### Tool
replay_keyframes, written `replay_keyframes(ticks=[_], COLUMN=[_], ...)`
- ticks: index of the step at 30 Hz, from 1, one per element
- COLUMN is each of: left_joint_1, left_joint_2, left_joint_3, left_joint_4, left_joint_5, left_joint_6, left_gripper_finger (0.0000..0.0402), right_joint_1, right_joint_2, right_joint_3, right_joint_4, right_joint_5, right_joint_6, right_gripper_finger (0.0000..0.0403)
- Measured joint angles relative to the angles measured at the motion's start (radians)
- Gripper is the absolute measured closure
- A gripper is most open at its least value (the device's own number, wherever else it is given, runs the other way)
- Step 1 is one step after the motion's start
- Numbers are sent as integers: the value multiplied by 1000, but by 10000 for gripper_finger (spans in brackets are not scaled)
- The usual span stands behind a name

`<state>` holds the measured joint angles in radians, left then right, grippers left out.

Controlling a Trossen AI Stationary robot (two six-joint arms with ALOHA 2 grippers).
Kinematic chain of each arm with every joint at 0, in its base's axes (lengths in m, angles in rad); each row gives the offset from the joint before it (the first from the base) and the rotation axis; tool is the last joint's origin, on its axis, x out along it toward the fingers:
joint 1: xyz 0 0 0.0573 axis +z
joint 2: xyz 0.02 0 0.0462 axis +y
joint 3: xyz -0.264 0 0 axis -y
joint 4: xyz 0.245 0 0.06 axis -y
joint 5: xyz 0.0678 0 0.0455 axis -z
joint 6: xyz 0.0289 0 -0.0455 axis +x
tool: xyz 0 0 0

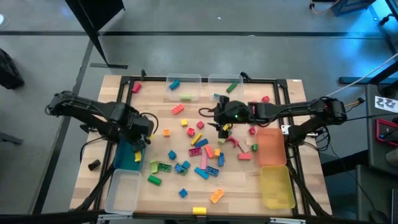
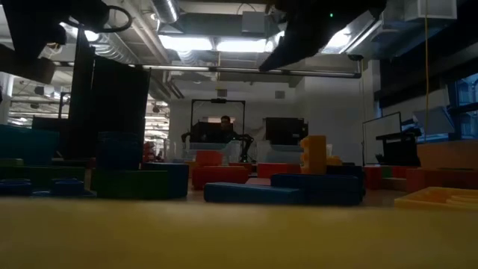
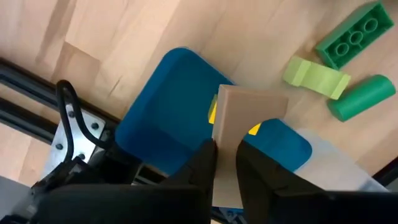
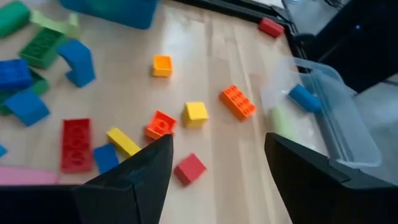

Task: Sort blocks by size
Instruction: Put the brown block into the blue bin, then put the orange game piece into the bottom left transparent bin

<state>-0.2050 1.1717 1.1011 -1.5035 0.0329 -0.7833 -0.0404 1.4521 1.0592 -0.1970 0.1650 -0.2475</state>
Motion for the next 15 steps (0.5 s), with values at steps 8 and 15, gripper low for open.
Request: replay_keyframes(ticks=[8,15], left_joint_1=[0,17], left_joint_2=[0,1], left_joint_3=[0,0], left_joint_4=[-13,68], left_joint_5=[12,-2], left_joint_6=[-71,-14], left_gripper_finger=[298,264], right_joint_1=[-48,-45], right_joint_2=[0,0], right_joint_3=[0,0], right_joint_4=[-79,-205], right_joint_5=[0,4], right_joint_6=[-49,-168], right_gripper_finger=[150,150])
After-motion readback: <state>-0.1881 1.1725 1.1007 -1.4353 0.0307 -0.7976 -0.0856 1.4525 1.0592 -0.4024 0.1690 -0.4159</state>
